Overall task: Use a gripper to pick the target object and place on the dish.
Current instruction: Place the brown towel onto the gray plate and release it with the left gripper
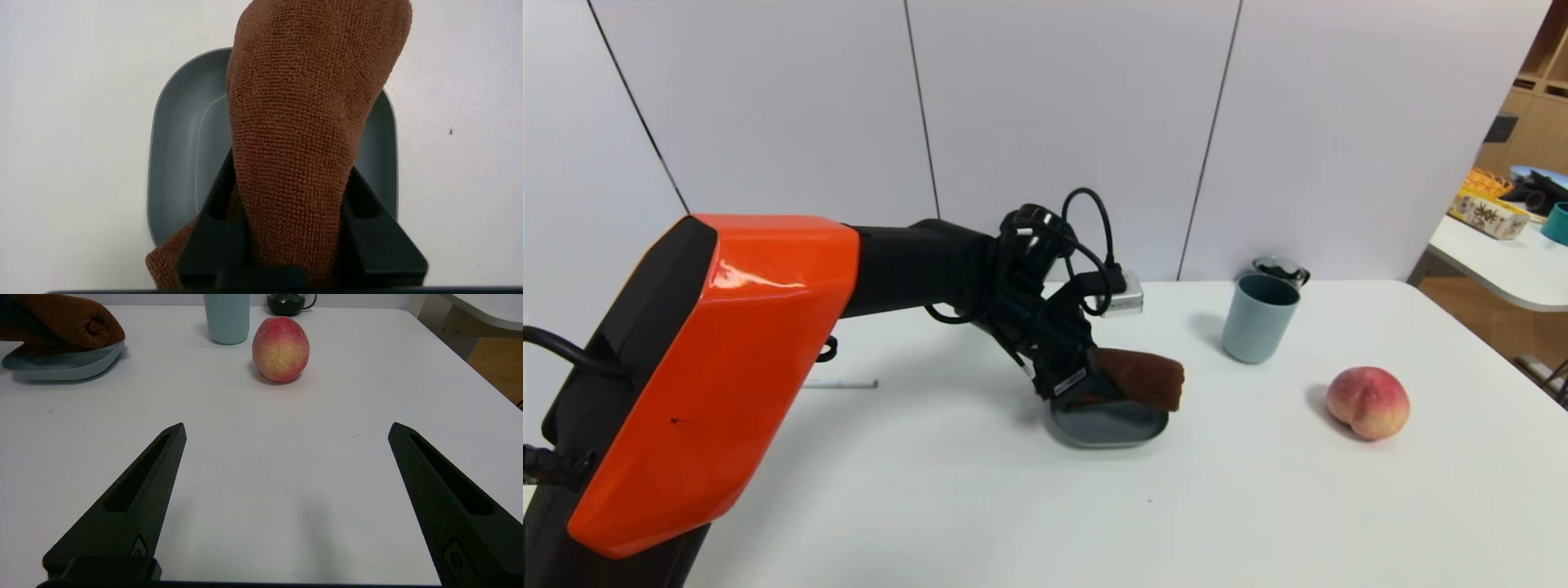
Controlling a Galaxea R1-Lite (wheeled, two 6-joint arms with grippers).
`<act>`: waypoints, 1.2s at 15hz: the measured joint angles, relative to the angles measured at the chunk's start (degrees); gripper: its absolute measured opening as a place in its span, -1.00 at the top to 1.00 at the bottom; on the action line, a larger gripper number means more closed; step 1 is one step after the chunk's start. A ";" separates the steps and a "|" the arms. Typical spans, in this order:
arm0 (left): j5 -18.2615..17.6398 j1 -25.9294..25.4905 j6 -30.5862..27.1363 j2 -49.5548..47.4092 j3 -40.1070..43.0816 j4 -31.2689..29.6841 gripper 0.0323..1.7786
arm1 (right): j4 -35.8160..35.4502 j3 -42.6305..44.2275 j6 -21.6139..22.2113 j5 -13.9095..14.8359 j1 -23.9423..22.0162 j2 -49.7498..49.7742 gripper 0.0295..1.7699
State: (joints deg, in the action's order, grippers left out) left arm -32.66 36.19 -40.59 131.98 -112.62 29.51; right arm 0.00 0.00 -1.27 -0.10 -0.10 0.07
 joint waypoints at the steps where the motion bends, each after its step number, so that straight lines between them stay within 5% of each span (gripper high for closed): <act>1: 0.00 -0.04 0.02 0.11 -0.01 -0.05 0.21 | 0.00 0.00 -0.02 0.02 0.00 0.00 -0.93; 7: -0.02 -0.01 -0.04 -0.30 -0.01 0.24 -0.40 | 0.00 0.00 -0.02 0.02 0.00 0.00 -0.93; 12: -0.05 -0.15 0.05 -2.93 0.18 1.07 -0.64 | 0.00 0.00 -0.02 0.02 0.00 0.00 -0.93; 18: 1.49 -2.49 -0.28 -12.41 2.47 10.39 -0.79 | 0.00 0.00 -0.02 0.00 0.00 0.00 -0.93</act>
State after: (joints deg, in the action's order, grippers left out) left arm -31.17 33.71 -40.88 119.57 -110.14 39.90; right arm 0.00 0.00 -1.29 -0.10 -0.10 0.07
